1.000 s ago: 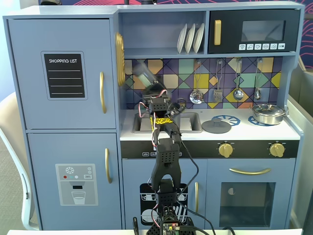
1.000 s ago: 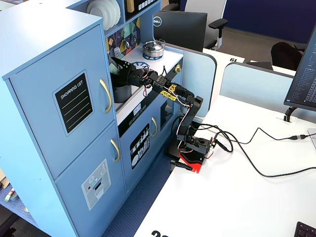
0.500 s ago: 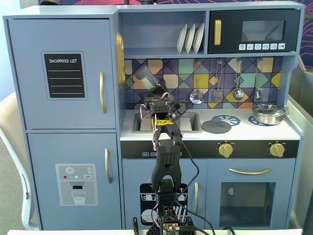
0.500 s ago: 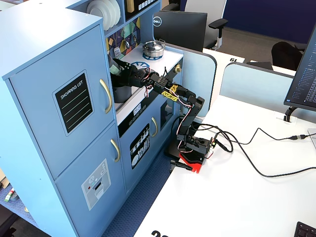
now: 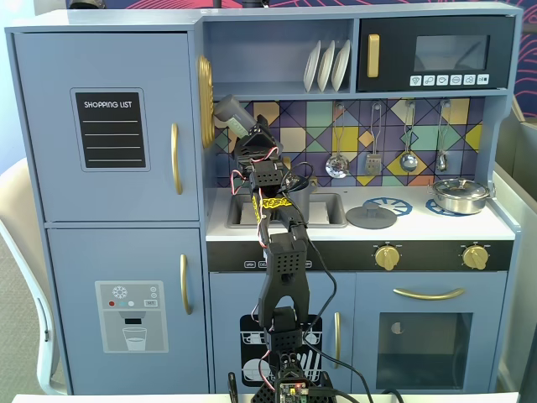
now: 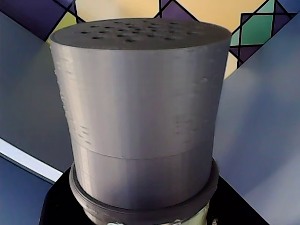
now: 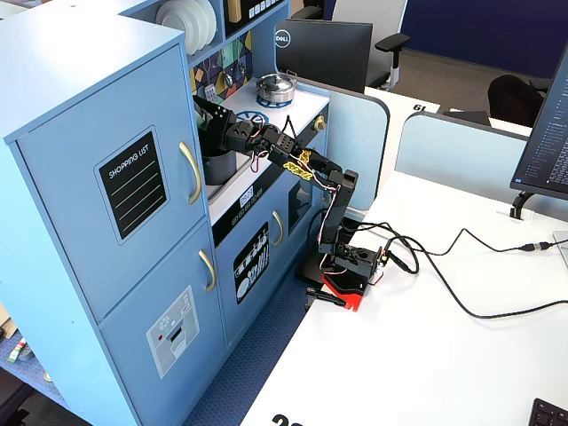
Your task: Put salt in the gray recipient
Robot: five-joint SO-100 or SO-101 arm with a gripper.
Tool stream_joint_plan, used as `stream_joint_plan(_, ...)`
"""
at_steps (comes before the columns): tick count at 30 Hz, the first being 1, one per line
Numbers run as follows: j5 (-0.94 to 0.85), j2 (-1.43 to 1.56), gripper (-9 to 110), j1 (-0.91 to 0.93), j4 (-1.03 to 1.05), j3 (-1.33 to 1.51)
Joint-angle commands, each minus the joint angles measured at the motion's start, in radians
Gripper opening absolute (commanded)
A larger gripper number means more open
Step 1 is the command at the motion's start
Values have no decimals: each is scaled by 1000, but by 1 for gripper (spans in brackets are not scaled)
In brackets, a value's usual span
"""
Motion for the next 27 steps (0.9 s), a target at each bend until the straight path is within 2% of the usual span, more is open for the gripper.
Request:
stream_joint_plan(1, -3, 67, 0, 48, -21, 37)
stream_joint_plan(8, 11, 184, 0, 132, -18, 227)
stream_joint_plan(14, 18, 207, 0, 140, -17, 264)
stream_joint_plan(27, 11, 41, 0, 51, -12, -41)
